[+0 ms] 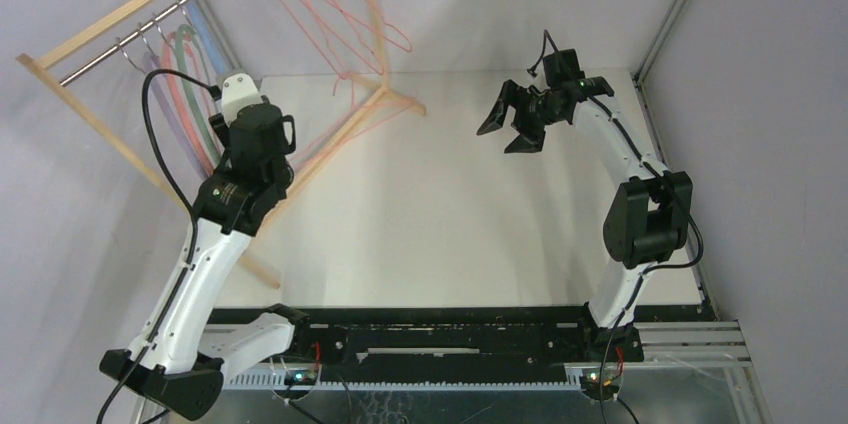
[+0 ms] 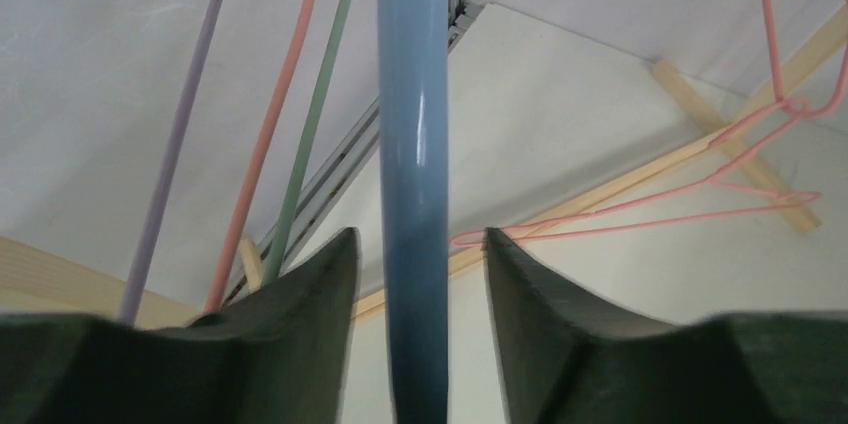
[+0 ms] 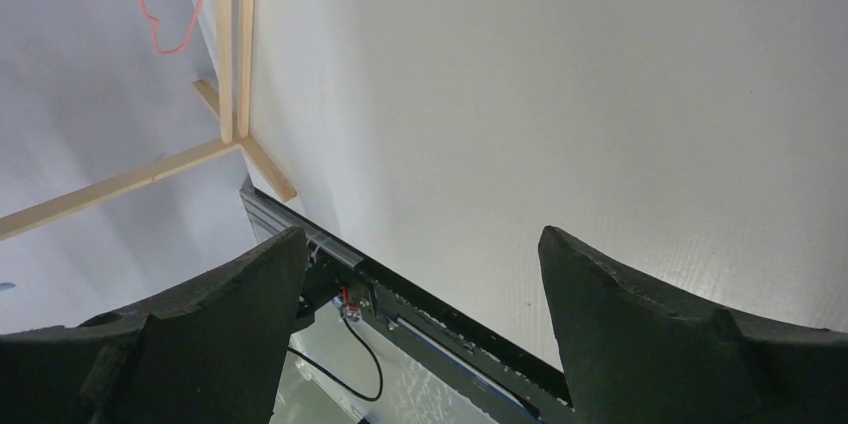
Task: Organize the hangers
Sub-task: Place the hanger at the clothesline.
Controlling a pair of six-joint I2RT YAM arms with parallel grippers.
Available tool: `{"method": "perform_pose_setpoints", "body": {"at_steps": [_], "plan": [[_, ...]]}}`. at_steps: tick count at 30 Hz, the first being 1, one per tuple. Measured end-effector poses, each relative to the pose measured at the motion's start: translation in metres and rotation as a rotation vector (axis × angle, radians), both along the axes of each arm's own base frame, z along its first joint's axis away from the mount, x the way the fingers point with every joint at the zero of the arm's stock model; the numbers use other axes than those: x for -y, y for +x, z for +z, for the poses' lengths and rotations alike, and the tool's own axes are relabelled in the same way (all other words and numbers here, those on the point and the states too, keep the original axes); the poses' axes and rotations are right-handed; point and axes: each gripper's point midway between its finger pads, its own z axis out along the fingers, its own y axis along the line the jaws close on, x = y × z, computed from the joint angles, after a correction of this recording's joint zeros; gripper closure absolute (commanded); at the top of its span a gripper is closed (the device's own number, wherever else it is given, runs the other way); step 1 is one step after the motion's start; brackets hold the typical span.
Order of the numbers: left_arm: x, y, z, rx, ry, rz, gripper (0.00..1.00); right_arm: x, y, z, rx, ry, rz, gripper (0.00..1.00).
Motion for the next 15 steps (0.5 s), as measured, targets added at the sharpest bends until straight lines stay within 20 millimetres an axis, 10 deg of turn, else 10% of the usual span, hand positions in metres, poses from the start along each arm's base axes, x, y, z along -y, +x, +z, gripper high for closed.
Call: {"method": "perform_pose_setpoints", "body": {"at_steps": [5, 15], "plan": [[0.003, -0.003, 0.01, 0.005, -0.008, -0.031, 0.2, -0.002, -0.001, -0.001, 0.002, -0.009, 0.002, 0.05], [0.051, -0.016, 0.052, 0.099, -0.059, -0.261, 0.19, -0.002, 0.0, -0.002, 0.006, -0.021, 0.003, 0.03]]}}
